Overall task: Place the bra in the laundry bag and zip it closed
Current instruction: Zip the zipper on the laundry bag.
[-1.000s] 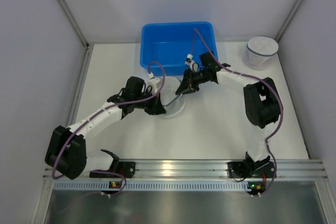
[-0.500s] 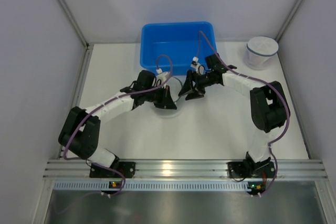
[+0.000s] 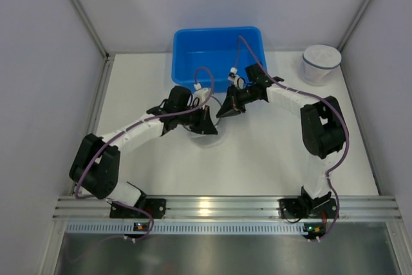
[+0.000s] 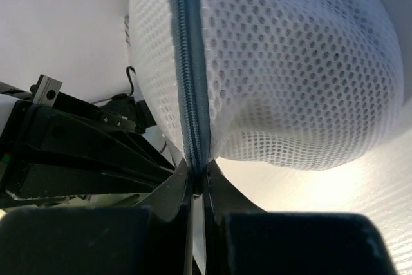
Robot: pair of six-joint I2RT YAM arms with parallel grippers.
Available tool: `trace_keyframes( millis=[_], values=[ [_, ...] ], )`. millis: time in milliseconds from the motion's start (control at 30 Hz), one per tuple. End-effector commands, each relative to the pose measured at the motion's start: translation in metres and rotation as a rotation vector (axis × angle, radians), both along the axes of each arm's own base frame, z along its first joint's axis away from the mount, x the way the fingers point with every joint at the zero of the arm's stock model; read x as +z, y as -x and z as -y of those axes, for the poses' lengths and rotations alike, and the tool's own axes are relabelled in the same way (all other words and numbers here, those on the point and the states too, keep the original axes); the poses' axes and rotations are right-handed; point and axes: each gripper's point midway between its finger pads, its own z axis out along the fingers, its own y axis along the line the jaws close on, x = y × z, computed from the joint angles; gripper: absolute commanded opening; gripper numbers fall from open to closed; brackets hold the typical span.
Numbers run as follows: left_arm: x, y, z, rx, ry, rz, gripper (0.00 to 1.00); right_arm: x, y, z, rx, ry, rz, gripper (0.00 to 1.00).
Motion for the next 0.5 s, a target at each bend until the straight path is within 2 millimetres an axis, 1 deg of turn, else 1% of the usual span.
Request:
trace_keyframes(
  millis=[0,33,100,133,233,333,367,400,433,467],
  values=[
    [0.011,0.017,-0.016,-0.076,-0.024,0.066,0.00,0.023,-0.030,0.000,-0.012,-0.025,0.124,0.00],
    [0.008,0.023,-0.027,-0.067,-0.042,0.049,0.00,0.025,-0.038,0.003,-0.018,-0.025,0.146,0.00],
    [0.004,0.028,-0.038,-0.076,-0.063,0.065,0.00,0.027,-0.046,0.006,-0.021,-0.023,0.172,0.00],
    [0.002,0.032,-0.044,-0.073,-0.071,0.071,0.00,0.027,-0.054,0.007,-0.025,-0.016,0.190,0.00],
    [-0.002,0.040,-0.051,-0.083,-0.090,0.078,0.00,0.024,-0.065,0.005,-0.023,-0.015,0.194,0.00],
    [0.000,0.041,-0.052,-0.078,-0.089,0.083,0.00,0.023,-0.071,0.001,-0.020,-0.023,0.188,0.00],
    [0.001,0.039,-0.051,-0.072,-0.086,0.077,0.00,0.025,-0.070,0.000,-0.013,-0.034,0.182,0.17],
    [0.005,0.034,-0.049,-0.062,-0.080,0.079,0.00,0.026,-0.068,-0.002,-0.011,-0.038,0.171,0.28],
    [0.007,0.030,-0.043,-0.055,-0.062,0.063,0.00,0.030,-0.068,-0.001,-0.014,-0.041,0.179,0.46],
    [0.009,0.026,-0.041,-0.044,-0.054,0.060,0.00,0.027,-0.067,-0.001,-0.014,-0.038,0.170,0.52]
  ],
)
